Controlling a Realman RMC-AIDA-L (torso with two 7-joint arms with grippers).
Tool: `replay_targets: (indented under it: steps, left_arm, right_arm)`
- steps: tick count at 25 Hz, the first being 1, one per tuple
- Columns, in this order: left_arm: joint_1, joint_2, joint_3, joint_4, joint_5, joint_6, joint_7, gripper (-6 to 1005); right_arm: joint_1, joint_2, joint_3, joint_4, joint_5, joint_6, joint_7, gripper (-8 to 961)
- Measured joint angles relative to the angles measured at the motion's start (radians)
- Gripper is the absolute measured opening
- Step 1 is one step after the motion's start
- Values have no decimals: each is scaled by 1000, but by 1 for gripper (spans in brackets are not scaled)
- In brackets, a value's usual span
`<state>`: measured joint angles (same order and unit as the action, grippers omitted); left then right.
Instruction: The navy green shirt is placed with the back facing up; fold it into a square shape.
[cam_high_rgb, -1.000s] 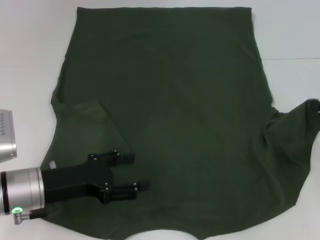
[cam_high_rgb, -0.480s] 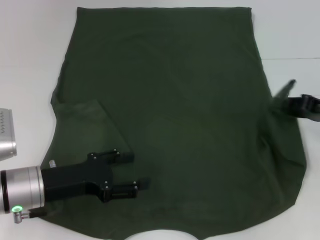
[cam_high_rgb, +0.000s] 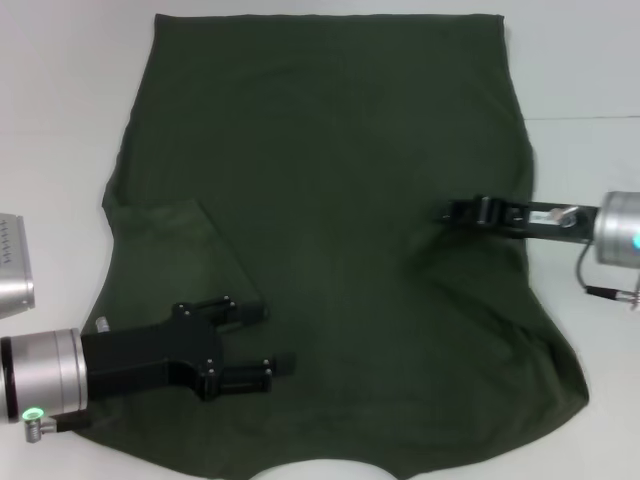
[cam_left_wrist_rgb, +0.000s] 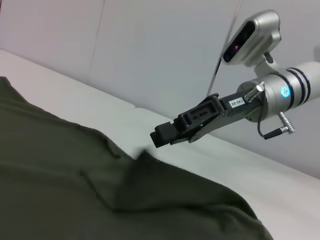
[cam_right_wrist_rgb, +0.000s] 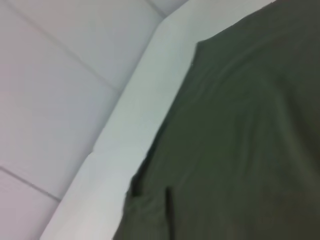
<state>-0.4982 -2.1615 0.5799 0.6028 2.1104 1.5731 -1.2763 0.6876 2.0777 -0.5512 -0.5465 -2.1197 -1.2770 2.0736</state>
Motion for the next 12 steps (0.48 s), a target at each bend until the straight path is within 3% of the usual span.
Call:
replay_targets:
  steps: [3, 6, 8, 12]
  left_arm:
    - [0, 0, 0, 0, 2, -9, 0, 859]
    - [0, 0, 0, 0, 3, -15, 0, 859]
    - [0, 0, 0, 0, 3, -21, 0, 858]
    - [0, 0, 0, 0, 1, -25, -1, 858]
  right_arm:
    - [17, 6, -16, 15, 14, -19, -11, 43]
    - [22, 2, -28, 17, 17, -24, 2, 287]
    - [13, -7, -27, 9, 17, -18, 16, 388]
    - [-20, -43, -24, 8, 14, -3, 40, 559]
